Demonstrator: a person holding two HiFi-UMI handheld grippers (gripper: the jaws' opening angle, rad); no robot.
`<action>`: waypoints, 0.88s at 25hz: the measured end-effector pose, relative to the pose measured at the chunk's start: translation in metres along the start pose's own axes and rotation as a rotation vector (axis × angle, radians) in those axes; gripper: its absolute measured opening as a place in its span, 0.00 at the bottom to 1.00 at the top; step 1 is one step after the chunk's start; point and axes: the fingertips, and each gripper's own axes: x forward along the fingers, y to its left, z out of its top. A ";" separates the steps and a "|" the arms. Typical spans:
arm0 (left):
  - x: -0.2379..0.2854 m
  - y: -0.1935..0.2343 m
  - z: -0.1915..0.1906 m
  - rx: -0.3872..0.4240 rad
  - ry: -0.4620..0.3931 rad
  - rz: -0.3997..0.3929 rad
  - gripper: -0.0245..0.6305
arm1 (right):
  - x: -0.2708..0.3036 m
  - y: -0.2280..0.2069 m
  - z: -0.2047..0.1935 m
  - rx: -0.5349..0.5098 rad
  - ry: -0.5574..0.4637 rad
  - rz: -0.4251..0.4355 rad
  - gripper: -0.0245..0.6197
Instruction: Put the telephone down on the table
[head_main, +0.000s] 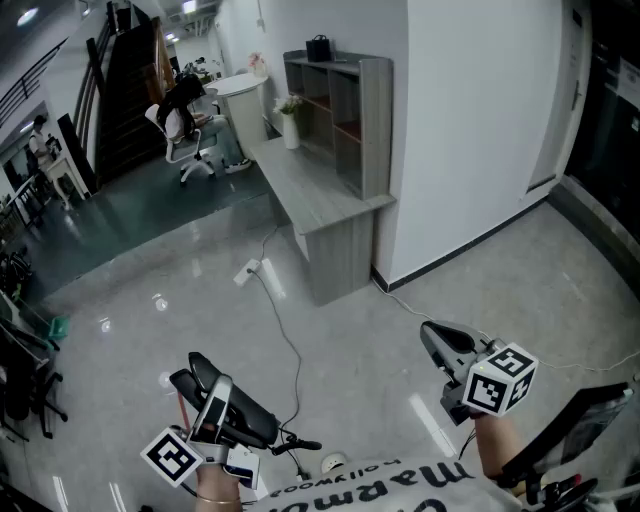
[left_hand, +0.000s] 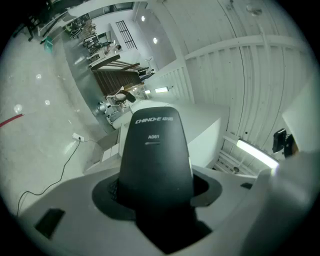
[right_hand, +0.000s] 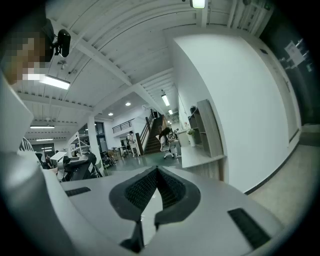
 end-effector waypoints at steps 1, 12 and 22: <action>-0.001 0.001 0.000 -0.002 0.000 0.001 0.45 | 0.000 0.001 -0.001 -0.002 0.002 -0.001 0.05; -0.004 0.013 0.020 -0.002 0.000 -0.007 0.45 | 0.016 0.013 0.000 -0.004 -0.017 -0.013 0.05; -0.002 0.034 0.056 0.028 0.016 -0.028 0.45 | 0.062 0.029 -0.010 0.015 -0.031 -0.031 0.05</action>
